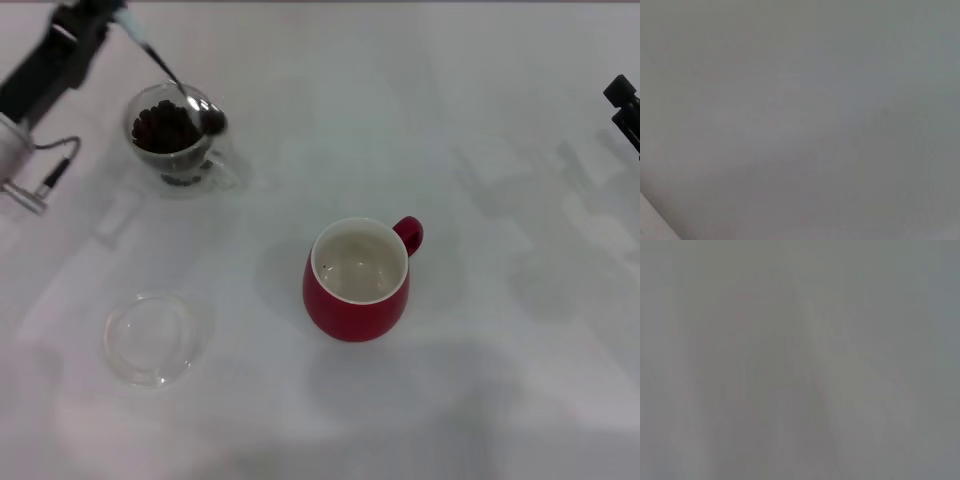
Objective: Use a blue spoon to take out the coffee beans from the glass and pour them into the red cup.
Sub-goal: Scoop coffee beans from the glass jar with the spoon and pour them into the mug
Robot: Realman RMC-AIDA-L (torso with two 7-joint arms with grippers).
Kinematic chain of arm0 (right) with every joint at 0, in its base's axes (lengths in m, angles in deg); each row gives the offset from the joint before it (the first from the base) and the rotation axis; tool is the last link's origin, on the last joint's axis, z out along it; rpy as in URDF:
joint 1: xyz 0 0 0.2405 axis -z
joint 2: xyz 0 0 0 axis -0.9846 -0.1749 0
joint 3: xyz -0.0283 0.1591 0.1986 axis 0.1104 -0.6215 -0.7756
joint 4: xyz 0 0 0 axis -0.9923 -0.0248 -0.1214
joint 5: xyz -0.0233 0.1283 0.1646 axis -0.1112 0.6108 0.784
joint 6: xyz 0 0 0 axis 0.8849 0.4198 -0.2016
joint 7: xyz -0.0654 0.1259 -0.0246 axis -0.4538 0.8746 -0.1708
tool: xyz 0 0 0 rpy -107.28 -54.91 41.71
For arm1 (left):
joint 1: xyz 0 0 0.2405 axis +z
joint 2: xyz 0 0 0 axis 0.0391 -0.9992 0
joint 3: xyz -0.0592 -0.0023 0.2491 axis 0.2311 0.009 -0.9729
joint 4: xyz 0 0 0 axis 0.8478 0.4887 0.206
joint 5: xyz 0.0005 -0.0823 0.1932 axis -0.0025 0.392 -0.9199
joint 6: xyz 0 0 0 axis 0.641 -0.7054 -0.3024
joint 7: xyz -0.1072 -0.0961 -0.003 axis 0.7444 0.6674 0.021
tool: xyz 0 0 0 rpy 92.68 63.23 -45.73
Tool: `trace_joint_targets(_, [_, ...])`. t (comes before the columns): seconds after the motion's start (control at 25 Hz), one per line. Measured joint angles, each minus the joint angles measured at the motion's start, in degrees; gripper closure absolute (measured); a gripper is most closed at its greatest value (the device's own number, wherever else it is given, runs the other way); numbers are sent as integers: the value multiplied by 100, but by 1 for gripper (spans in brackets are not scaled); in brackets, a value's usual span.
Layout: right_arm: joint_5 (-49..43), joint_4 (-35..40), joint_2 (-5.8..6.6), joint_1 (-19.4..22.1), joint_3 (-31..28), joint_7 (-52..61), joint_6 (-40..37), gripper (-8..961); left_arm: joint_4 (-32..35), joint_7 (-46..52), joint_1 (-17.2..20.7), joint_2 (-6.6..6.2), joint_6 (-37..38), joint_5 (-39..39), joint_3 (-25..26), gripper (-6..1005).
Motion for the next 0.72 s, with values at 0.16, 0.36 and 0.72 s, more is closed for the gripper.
trace_joint_targets(0.16, [0, -1, -4, 16, 0, -6, 0, 292, 41, 55, -76, 26, 196, -480, 1, 866])
trace_joint_targets(0.36, [-7, -2, -4, 35, 0, -7, -1, 292, 66, 85, -265, 35, 589, -1097, 2, 867])
trace_joint_targets(0.72, [-38, 0, -12, 42, 30, -7, 3, 292, 7, -9, -1078, 15, 741, -2274, 2, 867])
